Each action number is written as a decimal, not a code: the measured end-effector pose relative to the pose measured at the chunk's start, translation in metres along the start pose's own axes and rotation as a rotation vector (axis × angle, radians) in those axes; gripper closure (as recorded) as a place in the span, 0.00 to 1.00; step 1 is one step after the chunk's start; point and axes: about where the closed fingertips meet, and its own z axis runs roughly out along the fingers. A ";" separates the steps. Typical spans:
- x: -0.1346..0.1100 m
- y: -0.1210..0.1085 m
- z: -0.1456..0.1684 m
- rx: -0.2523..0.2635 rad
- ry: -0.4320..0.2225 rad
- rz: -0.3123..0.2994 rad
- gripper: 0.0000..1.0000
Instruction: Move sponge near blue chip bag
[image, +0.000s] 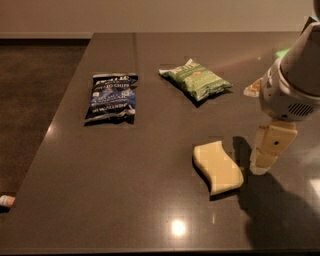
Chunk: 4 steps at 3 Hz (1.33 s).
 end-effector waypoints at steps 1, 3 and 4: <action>-0.001 0.008 0.021 -0.035 0.006 -0.014 0.00; -0.002 0.043 0.061 -0.128 -0.003 -0.070 0.00; -0.011 0.055 0.073 -0.166 -0.013 -0.107 0.00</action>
Offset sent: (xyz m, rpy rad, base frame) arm -0.0253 0.0229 -0.0700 0.0165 0.1277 0.0988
